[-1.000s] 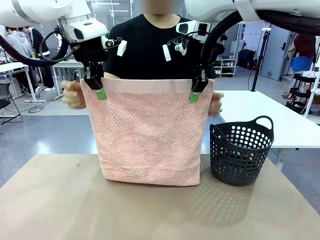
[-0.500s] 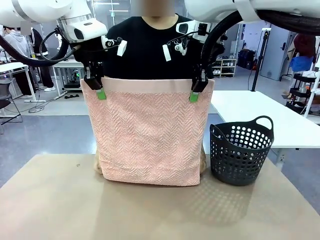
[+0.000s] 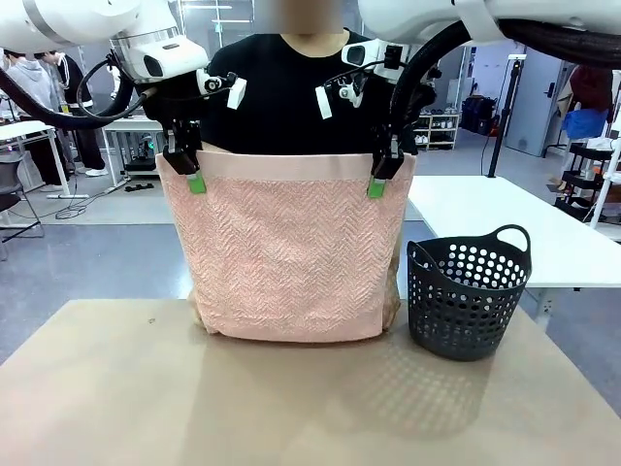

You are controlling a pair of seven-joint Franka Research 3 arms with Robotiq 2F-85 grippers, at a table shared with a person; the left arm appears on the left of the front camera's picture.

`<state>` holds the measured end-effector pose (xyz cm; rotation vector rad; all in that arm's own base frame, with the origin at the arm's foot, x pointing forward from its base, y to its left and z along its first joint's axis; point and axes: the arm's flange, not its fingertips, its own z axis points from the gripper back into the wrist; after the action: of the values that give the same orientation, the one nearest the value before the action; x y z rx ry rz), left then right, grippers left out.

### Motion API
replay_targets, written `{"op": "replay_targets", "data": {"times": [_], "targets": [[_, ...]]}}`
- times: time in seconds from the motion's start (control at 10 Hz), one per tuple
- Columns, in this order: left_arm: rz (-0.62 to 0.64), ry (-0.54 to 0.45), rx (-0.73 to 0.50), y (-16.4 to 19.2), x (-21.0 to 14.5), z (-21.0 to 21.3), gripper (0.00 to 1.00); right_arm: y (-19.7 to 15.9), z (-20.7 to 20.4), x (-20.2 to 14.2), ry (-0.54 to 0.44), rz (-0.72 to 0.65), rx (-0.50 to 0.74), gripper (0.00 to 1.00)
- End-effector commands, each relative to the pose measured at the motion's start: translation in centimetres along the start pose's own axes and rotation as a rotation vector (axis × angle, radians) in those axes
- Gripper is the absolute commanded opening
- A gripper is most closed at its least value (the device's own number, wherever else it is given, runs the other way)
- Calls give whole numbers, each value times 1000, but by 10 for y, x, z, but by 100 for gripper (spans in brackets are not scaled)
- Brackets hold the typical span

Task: Fold the towel.
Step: Release the end of the 100 cm Hotel Towel you were holding.

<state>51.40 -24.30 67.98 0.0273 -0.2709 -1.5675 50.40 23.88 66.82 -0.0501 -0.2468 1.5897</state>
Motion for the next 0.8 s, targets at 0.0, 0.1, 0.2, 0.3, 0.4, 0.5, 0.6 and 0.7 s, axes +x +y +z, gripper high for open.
{"op": "replay_targets", "data": {"times": [0.0,0.1,0.2,0.3,0.4,0.5,0.6,0.7], "targets": [[-3,1,3,0,0,2,0,0,1,-1,0,9,-2,0],[-3,1,3,0,0,2,0,0,1,-1,0,9,-2,0],[-3,1,3,0,0,2,0,0,1,-1,0,9,-2,0],[-3,1,3,0,0,2,0,0,1,-1,0,9,-2,0],[-3,1,3,0,0,2,0,0,1,-1,0,9,-2,0],[-3,1,3,0,0,2,0,0,1,-1,0,9,-2,0],[-3,1,3,0,0,2,0,0,1,-1,0,9,-2,0],[-3,1,3,0,0,2,0,0,1,-1,0,9,-2,0]]}}
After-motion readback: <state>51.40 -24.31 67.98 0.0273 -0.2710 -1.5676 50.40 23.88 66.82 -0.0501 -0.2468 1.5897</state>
